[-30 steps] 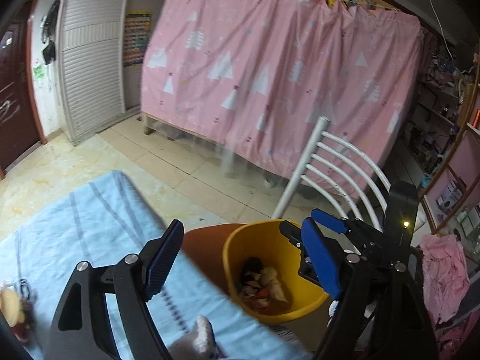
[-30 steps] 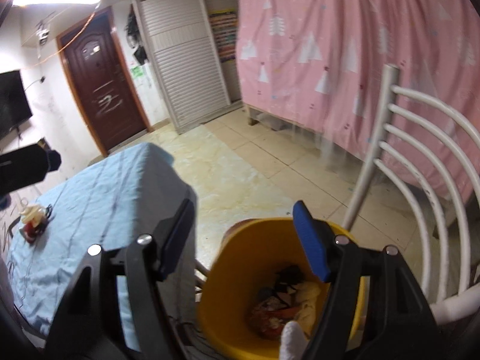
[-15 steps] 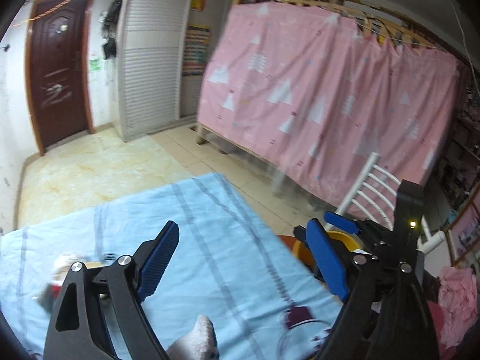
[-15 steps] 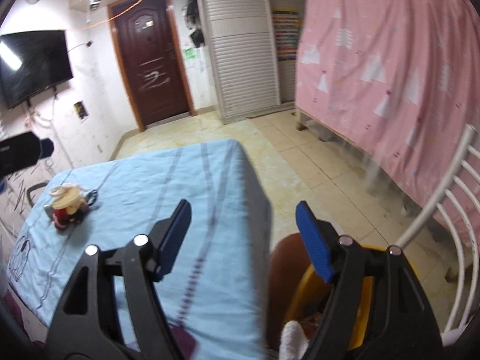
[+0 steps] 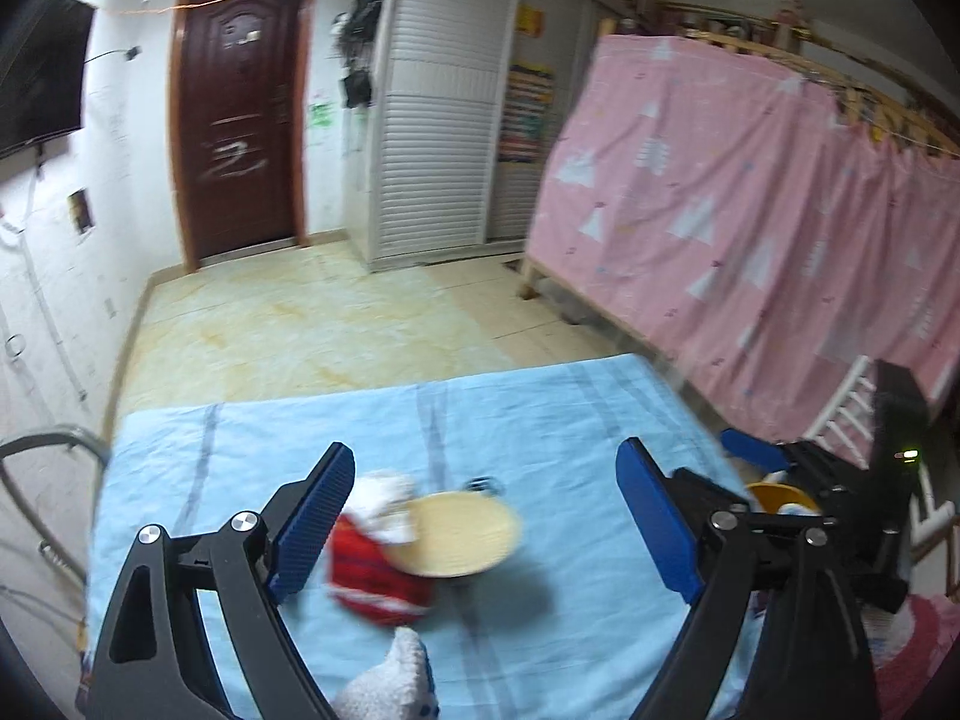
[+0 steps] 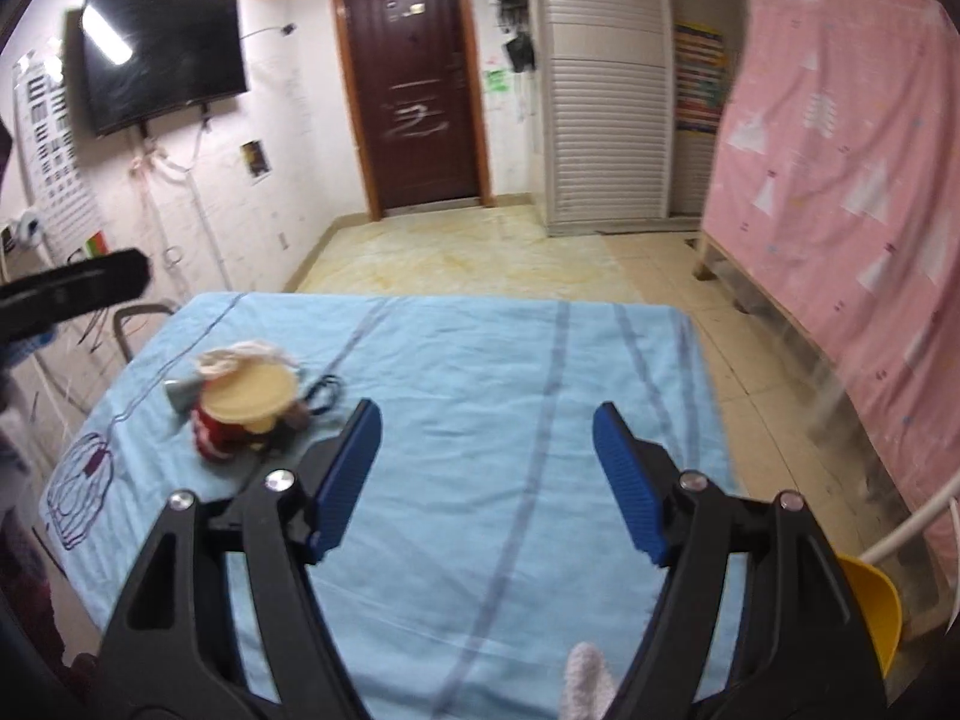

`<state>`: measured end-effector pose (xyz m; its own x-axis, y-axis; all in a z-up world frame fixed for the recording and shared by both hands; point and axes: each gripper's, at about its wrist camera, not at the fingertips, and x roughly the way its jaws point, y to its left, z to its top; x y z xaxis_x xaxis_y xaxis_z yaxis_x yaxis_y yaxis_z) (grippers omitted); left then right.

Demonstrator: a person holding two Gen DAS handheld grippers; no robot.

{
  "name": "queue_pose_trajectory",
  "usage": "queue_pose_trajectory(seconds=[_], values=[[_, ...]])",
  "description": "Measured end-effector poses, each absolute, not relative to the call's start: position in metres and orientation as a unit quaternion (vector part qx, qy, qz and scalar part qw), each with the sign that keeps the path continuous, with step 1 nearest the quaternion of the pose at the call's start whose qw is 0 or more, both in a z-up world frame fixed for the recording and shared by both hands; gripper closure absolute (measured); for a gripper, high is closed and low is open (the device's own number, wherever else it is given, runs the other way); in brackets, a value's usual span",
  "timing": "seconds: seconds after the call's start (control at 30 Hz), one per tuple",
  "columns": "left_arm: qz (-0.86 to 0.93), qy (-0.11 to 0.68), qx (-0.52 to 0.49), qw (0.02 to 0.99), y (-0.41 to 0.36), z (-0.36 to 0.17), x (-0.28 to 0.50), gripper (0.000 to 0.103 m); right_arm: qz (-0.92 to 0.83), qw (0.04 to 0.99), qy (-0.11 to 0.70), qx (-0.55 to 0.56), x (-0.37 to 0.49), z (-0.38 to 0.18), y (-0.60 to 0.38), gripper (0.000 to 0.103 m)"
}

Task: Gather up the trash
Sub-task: 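Move both tools back over the bed toward the remaining items, then grasp the grey plastic cone with the left tool while the right tool grasps the white cloth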

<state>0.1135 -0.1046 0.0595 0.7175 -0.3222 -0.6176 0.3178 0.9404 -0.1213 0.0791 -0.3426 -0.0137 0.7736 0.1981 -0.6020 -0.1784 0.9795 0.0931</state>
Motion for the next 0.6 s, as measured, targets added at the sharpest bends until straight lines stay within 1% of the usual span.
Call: queue_pose_trajectory(seconds=[0.4,0.6], values=[[-0.086,0.383,-0.028,0.919,-0.016,0.008,0.147,0.023,0.148,0.931,0.332,-0.024,0.104,-0.011,-0.278,0.031],[-0.062,0.413,-0.008,0.909,-0.005,-0.021,0.159,0.023,0.17,0.928,0.331,-0.034,0.111,-0.009,-0.256,0.03]])
